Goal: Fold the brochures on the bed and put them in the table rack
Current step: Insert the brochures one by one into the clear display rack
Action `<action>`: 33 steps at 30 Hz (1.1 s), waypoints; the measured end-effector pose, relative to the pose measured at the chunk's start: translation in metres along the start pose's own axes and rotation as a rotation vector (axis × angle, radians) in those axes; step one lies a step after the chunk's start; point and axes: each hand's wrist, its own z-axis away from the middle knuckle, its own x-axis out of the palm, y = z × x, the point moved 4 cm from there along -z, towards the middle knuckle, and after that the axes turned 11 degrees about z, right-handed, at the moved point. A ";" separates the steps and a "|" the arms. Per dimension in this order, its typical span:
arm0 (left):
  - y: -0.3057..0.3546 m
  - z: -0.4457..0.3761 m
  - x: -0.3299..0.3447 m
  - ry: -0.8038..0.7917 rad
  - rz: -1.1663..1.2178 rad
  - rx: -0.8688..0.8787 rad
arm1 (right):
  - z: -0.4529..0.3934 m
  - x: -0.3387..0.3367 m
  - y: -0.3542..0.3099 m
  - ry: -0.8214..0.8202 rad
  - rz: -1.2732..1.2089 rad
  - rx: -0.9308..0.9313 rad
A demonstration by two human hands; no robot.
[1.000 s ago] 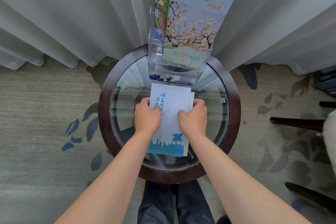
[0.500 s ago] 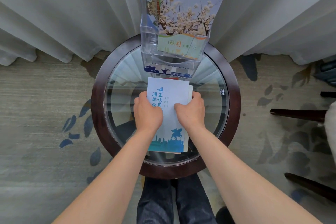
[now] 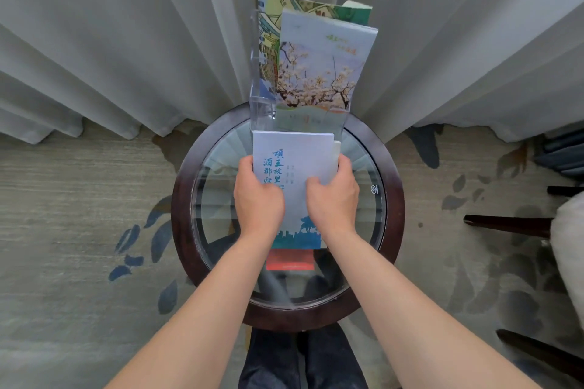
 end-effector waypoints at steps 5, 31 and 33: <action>0.066 -0.011 0.000 0.016 0.128 0.178 | -0.012 -0.035 -0.059 0.110 -0.113 -0.145; 0.129 -0.060 0.025 -0.033 0.142 0.456 | -0.058 -0.054 -0.103 0.266 -0.191 -0.241; 0.118 -0.063 0.028 -0.051 0.121 0.440 | -0.060 -0.047 -0.094 0.259 -0.162 -0.221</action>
